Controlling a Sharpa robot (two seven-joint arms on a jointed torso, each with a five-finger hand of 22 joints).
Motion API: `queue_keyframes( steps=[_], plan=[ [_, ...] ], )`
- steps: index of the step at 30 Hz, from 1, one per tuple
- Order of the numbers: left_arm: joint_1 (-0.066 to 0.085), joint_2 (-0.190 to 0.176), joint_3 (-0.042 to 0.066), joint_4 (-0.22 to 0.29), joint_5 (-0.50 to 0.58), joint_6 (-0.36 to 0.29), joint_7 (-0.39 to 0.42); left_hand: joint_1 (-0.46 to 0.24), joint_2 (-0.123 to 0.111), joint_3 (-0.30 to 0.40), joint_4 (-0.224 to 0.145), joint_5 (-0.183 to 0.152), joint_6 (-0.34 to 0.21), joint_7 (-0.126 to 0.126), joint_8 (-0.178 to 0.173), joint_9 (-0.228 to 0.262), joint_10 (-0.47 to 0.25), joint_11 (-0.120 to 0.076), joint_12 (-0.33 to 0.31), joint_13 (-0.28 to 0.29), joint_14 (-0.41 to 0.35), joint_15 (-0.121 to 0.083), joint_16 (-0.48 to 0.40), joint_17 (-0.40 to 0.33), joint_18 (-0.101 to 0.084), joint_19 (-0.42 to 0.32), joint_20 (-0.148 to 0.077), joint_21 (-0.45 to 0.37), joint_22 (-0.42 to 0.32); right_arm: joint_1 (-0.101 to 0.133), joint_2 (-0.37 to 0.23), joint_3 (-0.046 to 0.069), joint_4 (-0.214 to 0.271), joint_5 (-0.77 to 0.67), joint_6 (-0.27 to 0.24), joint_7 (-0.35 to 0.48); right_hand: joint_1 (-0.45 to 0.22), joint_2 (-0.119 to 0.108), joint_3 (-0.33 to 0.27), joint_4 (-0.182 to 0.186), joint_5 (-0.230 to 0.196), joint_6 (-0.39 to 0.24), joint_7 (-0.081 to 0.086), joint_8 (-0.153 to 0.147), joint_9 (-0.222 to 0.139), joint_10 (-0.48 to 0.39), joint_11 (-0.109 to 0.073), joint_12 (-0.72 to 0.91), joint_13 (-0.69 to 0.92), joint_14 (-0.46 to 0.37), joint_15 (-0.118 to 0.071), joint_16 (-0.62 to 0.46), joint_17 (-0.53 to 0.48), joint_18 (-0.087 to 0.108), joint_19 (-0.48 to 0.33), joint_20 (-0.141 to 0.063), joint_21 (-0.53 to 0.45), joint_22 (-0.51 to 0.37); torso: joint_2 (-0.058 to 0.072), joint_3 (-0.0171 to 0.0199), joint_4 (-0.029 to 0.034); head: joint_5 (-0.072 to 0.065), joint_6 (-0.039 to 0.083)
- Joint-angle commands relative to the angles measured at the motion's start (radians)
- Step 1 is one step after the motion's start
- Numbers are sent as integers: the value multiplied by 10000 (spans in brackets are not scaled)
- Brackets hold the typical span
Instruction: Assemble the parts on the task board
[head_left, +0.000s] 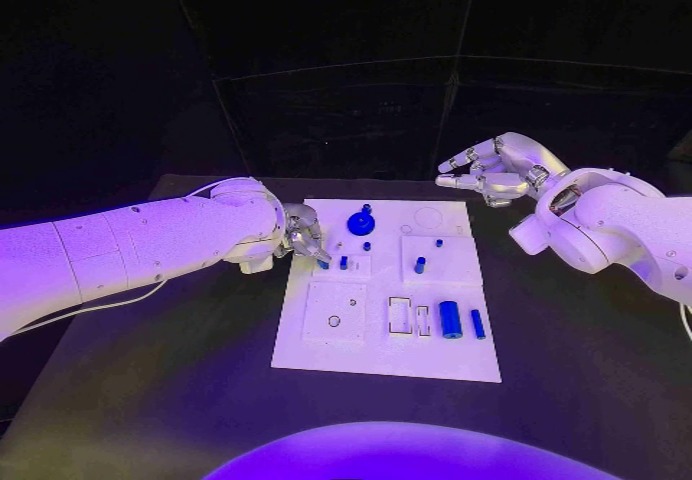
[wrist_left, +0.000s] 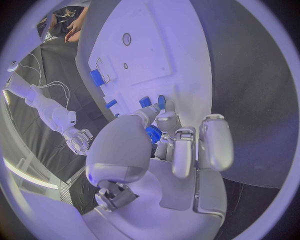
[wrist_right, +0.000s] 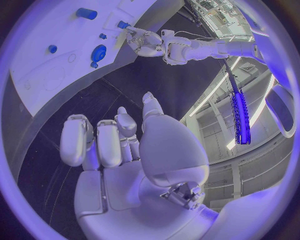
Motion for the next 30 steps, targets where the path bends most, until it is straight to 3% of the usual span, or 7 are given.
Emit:
queue_keyframes(
  steps=[1, 13, 30],
  plan=[
    [-15, 42, -20, -26, -69, 269, -203, 18, -22, 1340, -1262, 52, 38, -3, 48, -4, 46, -23, -52, 1, 1038, 41, 31, 2634, -52, 42, -2, 17, 5, 20, 10, 6, 26, 23, 39, 69, 69, -14, -29, -11, 31, -63, -29, 53, -10, -65, -19, 38, -12, 288, -36, -37, 14, 59, -35, -7, -52, 6, 5, 0, -6, -2, -8],
    [-14, 134, -22, -139, -66, 39, -174, -852, -414, 1035, -793, 122, 300, -204, 231, -26, 176, -163, 104, 132, 1038, -61, 31, 2634, -76, 90, -76, 97, 149, 20, 13, 6, 35, 23, 20, 67, 69, -14, -29, -11, 31, -63, -29, 53, -10, -65, -19, 38, -12, 288, -36, -37, 14, 59, -35, -7, -52, 6, 3, 3, 4, -5, -33],
    [-13, 262, -22, -326, -66, -14, -266, -1474, -605, -130, -244, 86, 530, -293, 515, -4, 190, -241, 177, 153, 1038, -139, 31, 2634, -99, 125, -159, 150, 264, 20, 13, 6, 43, 23, -4, 75, 84, -2, -55, -4, 44, -67, -29, 57, -11, -88, -19, 15, -46, 281, -37, -58, -17, 64, -48, -9, -67, -15, 5, 10, -6, -20, -54]
  ],
)
